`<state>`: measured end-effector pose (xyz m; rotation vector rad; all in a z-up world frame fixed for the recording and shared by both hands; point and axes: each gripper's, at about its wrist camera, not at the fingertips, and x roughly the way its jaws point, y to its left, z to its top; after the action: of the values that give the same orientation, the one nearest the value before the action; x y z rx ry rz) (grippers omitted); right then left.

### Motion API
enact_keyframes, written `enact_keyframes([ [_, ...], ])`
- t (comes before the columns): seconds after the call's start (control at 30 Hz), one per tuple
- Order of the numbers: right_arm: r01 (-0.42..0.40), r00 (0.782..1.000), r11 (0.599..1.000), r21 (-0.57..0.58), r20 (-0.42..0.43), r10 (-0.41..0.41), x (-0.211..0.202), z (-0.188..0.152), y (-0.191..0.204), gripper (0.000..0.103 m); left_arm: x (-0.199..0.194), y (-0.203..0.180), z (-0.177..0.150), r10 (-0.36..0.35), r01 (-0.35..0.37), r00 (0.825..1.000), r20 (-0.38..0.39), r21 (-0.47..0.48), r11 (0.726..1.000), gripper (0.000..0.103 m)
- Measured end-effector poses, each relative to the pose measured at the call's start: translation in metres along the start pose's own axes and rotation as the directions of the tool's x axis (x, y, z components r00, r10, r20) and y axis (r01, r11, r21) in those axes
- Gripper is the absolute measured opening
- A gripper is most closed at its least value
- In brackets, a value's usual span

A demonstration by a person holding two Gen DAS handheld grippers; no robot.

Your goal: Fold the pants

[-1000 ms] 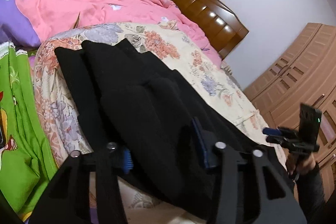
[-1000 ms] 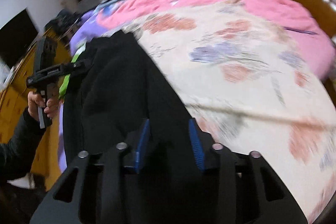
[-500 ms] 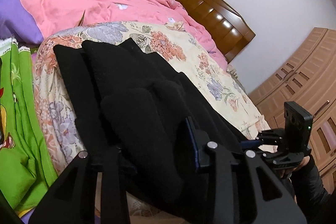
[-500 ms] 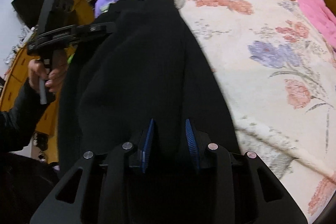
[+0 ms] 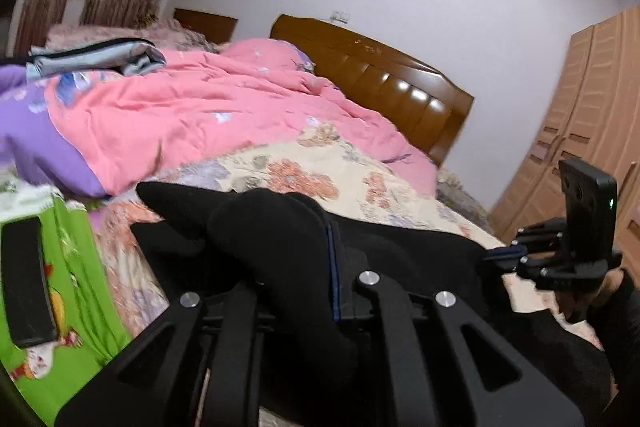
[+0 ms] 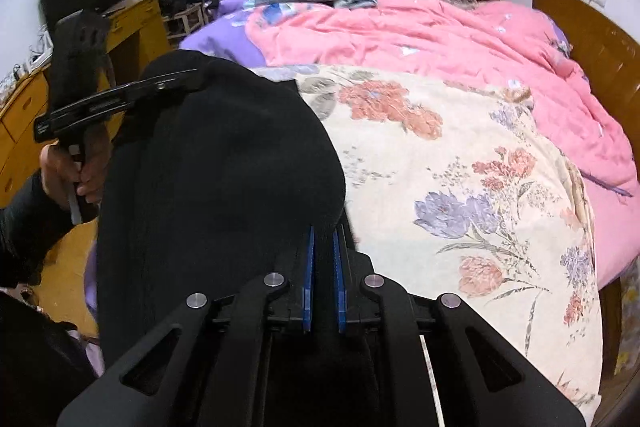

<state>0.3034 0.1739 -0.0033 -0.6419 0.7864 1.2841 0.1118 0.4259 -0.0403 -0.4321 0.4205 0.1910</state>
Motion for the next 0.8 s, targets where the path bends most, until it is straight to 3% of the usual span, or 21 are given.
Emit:
enact_keyframes([
  [0.1, 0.017, 0.993, 0.999, 0.047, -0.119, -0.012, 0.052, -0.018, -0.015, 0.01, 0.035, 0.013, -0.017, 0.071, -0.071, 0.991, -0.111, 0.001, 0.997, 0.015],
  [0.13, 0.024, 0.991, 0.998, 0.055, -0.132, -0.017, 0.063, -0.021, -0.016, 0.012, 0.05, 0.021, -0.027, 0.086, -0.092, 0.98, -0.177, -0.021, 0.996, 0.018],
  [0.17, 0.007, 0.997, 0.996, 0.09, -0.076, 0.0, 0.062, -0.025, -0.017, 0.015, 0.057, 0.027, -0.035, 0.093, -0.103, 0.973, -0.211, -0.036, 0.994, 0.019],
  [0.23, -0.008, 0.997, 0.989, 0.15, -0.069, 0.018, 0.057, -0.027, -0.023, 0.027, 0.052, 0.031, -0.04, 0.055, -0.068, 0.983, -0.176, -0.07, 0.995, 0.022],
  [0.3, 0.011, 0.997, 0.98, 0.2, -0.071, 0.003, 0.049, -0.026, -0.028, 0.046, 0.046, 0.034, -0.037, -0.011, -0.009, 0.985, -0.174, -0.111, 0.994, 0.041],
  [0.37, 0.026, 0.999, 0.973, 0.231, -0.029, -0.02, 0.033, -0.028, -0.028, 0.063, 0.041, 0.039, -0.031, -0.113, 0.087, 0.982, -0.149, -0.175, 0.981, 0.075],
  [0.47, 0.032, 0.998, 0.967, 0.253, 0.038, -0.043, 0.014, -0.031, -0.021, 0.064, 0.045, 0.045, -0.02, -0.169, 0.133, 0.975, -0.147, -0.231, 0.964, 0.081],
  [0.57, -0.003, 0.996, 0.962, 0.273, 0.091, -0.023, 0.005, -0.038, -0.009, 0.064, 0.045, 0.056, -0.014, -0.225, 0.18, 0.968, -0.108, -0.321, 0.93, 0.084],
  [0.63, -0.012, 0.995, 0.964, 0.266, 0.094, -0.014, 0.009, -0.043, 0.006, 0.064, 0.044, 0.061, -0.012, -0.234, 0.193, 0.97, -0.073, -0.362, 0.912, 0.084],
  [0.7, -0.011, 0.997, 0.969, 0.248, 0.081, -0.01, 0.011, -0.049, 0.018, 0.064, 0.039, 0.063, -0.011, -0.19, 0.161, 0.981, -0.043, -0.37, 0.915, 0.082],
  [0.73, -0.007, 0.997, 0.972, 0.235, 0.071, -0.01, 0.016, -0.051, 0.025, 0.064, 0.038, 0.066, -0.011, -0.148, 0.123, 0.988, -0.037, -0.379, 0.917, 0.066],
  [0.77, 0.003, 0.998, 0.976, 0.218, 0.056, -0.016, 0.021, -0.055, 0.032, 0.064, 0.039, 0.069, -0.012, -0.137, 0.11, 0.99, -0.041, -0.39, 0.914, 0.034],
  [0.8, 0.01, 0.999, 0.978, 0.207, 0.044, -0.019, 0.025, -0.057, 0.036, 0.064, 0.041, 0.073, -0.013, -0.132, 0.102, 0.99, -0.049, -0.397, 0.912, 0.019],
])
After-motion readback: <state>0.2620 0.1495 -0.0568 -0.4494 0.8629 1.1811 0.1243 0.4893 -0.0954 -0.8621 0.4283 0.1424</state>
